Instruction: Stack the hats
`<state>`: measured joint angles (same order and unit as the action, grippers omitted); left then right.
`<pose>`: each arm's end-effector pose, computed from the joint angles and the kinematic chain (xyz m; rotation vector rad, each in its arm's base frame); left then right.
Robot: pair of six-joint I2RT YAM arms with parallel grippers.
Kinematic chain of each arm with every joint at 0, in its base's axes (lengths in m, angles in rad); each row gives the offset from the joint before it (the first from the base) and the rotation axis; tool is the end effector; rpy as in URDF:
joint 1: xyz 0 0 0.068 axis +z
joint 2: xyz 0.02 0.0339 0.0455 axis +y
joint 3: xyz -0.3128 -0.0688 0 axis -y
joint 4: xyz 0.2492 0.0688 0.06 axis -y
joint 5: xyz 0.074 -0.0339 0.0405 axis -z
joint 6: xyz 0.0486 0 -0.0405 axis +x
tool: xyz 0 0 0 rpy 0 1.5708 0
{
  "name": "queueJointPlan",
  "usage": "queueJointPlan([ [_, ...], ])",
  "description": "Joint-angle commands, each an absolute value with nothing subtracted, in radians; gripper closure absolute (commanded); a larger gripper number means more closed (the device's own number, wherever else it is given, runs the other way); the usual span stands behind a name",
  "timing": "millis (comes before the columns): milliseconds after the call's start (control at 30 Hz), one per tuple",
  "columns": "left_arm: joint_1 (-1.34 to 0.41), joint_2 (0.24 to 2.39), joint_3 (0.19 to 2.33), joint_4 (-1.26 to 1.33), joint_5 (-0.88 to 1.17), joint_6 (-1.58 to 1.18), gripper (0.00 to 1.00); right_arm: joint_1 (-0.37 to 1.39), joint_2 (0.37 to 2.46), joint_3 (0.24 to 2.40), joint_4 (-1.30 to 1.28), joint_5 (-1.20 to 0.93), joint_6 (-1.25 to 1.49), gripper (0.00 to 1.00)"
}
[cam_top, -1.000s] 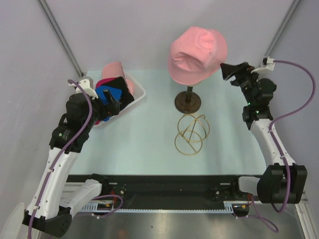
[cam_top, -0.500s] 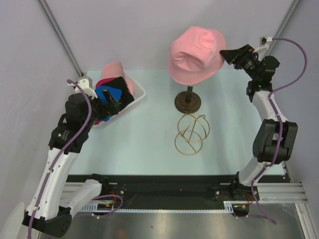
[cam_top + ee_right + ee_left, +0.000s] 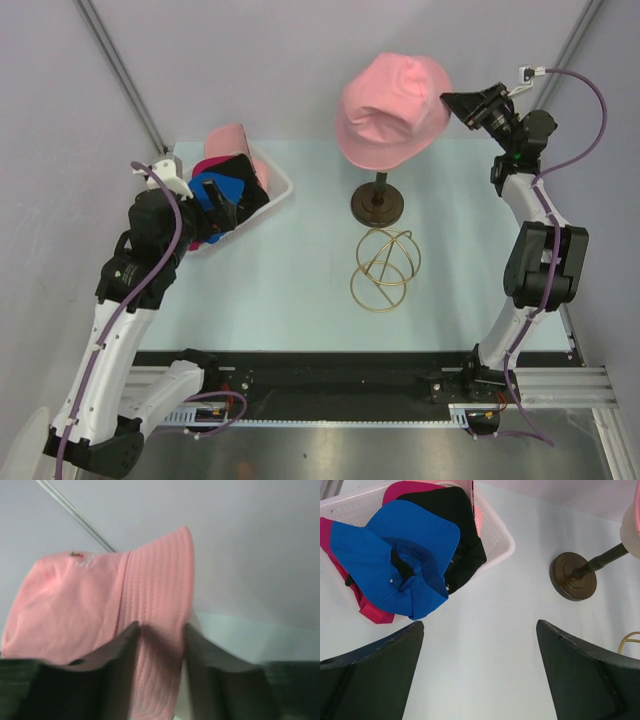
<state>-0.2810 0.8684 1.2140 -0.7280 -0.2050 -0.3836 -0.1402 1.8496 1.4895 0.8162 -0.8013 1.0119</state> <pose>0.1419 -0.0307 0.4478 -0.2351 1.9382 -0.2399 0.4576 -0.0293 0.4300 -0.0282 1.3530 1.1880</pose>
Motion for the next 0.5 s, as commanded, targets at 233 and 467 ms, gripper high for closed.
queueJointPlan([
  [233, -0.273, 0.854, 1.223, -0.715, -0.207, -0.383, 0.00, -0.117, 1.827, 1.523, 0.620, -0.700, 0.962, 1.00],
  [467, -0.273, 0.851, 1.213, -0.713, -0.207, -0.380, 0.00, -0.086, 1.787, 1.463, 0.342, -0.595, 0.897, 1.00],
])
